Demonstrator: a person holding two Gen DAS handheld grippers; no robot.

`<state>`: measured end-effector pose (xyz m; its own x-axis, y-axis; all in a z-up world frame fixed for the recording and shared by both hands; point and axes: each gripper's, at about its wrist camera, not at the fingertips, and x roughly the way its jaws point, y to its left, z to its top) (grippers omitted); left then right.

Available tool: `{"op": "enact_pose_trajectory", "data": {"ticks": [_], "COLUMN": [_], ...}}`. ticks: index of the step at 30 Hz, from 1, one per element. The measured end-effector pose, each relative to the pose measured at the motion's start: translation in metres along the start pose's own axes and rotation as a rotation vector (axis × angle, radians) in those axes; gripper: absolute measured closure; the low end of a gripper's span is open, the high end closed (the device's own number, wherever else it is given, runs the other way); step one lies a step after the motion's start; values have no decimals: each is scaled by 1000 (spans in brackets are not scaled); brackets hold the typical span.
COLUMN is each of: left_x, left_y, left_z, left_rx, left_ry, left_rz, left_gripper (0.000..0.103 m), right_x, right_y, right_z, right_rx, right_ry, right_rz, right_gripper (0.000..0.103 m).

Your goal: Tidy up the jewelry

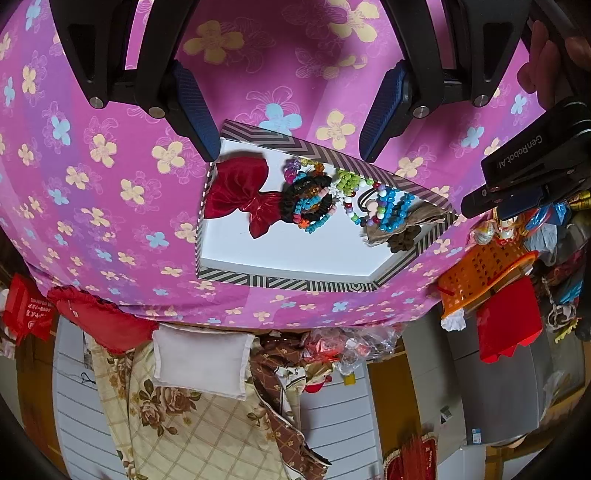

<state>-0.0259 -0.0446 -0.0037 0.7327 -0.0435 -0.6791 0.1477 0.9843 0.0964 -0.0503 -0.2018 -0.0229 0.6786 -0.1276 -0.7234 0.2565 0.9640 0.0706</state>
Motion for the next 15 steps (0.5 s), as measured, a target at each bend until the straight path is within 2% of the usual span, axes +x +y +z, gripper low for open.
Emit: {"op": "enact_pose_trajectory", "data": {"ticks": [15], "left_x": [0], "left_y": [-1], "left_z": [-1], "left_rx": [-2], "left_ry": [2], "left_rz": [-2], "left_gripper": [52], "right_x": [2], "right_y": [3], "right_z": [-3], "right_rx": [-1], "right_ry": [6], "right_rz": [3], "right_gripper": [27]}}
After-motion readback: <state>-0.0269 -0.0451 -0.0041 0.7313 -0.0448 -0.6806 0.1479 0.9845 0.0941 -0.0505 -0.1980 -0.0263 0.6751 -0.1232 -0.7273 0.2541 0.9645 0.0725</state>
